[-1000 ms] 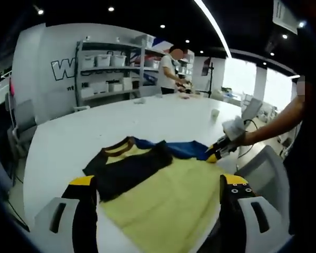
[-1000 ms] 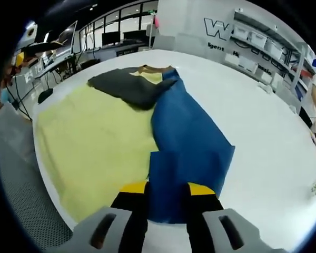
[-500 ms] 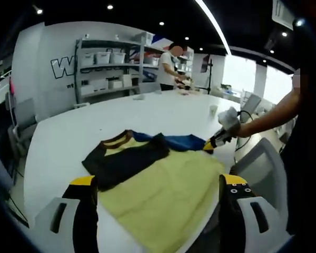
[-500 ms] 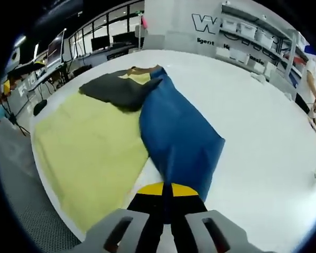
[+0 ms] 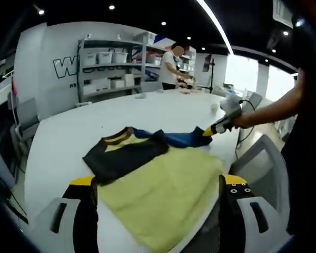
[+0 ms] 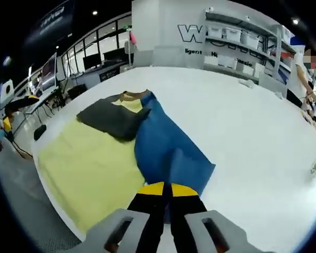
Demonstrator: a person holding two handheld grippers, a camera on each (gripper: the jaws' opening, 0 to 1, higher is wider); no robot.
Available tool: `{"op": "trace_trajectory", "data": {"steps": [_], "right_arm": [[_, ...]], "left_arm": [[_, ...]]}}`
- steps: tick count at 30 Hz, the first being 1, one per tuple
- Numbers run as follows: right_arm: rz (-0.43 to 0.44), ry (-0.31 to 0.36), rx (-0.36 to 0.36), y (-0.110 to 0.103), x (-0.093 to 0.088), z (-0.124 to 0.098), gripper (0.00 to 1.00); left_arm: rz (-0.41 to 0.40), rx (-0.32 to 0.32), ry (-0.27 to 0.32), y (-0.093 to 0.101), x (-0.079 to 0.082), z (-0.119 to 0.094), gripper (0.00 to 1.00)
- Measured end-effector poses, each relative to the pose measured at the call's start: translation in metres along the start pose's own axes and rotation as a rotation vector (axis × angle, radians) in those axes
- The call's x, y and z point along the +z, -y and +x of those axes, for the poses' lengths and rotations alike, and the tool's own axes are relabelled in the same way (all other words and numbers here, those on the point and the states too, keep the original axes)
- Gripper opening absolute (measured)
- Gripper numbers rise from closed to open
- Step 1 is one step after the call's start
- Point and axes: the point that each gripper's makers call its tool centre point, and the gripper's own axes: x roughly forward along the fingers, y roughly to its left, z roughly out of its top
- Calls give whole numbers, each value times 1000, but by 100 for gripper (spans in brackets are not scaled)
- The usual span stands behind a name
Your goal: Fold the garment on the visible template until the final outline fits inside the template.
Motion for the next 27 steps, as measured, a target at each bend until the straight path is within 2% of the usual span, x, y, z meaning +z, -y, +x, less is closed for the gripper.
{"op": "trace_trajectory", "data": {"steps": [3,9,13,27], "right_arm": [[3,20,-3,0,12,-4,0],[17,61,-4,3,35,-8,0],[46,93,5,3,49,-10,0],[36,156,25,-6,86,-11,0]], "left_arm": [[15,2,-11,-1,-2,0,94],[26,-8,7,-1,3,-1,96],[30,1,-2,-3,2,0,94],[50,-7,6,1,2,-2,96]]}}
